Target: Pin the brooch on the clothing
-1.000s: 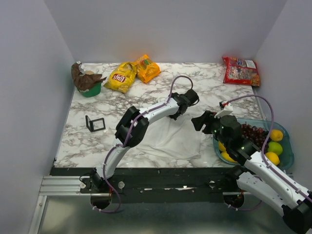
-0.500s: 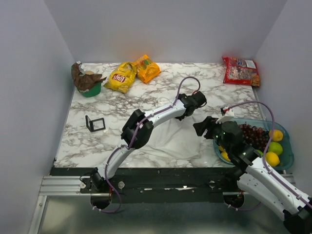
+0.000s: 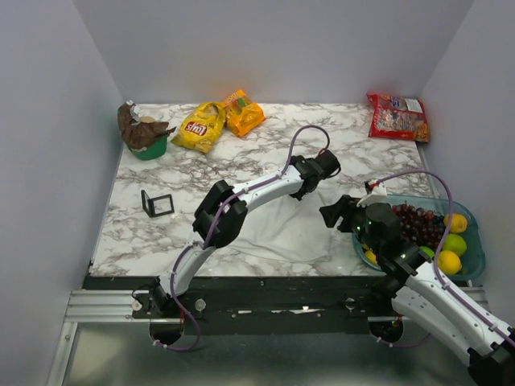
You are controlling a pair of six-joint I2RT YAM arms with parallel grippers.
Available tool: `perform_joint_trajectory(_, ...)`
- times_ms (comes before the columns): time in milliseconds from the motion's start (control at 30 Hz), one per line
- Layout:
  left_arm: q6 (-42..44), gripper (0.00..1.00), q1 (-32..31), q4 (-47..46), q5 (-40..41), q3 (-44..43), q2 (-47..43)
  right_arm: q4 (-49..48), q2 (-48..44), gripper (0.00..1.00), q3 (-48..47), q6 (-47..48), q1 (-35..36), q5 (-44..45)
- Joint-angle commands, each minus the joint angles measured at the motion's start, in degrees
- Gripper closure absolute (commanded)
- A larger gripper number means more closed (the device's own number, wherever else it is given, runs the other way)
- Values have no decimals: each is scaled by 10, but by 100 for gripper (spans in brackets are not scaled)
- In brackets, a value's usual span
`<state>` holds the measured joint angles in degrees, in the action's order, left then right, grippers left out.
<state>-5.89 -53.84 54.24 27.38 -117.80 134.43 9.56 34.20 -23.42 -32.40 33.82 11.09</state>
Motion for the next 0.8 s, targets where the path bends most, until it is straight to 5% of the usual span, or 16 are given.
perform_joint_trajectory(0,-16,100,-2,-62,-58,9,-75,7,-10,26,14,-9,4,1)
perform_joint_trajectory(400,-43,100,3,-142,-153,79,-127,15,-25,26,36,-17,4,10)
perform_joint_trajectory(767,-78,100,39,-241,-358,172,-208,10,-7,24,40,-20,4,19)
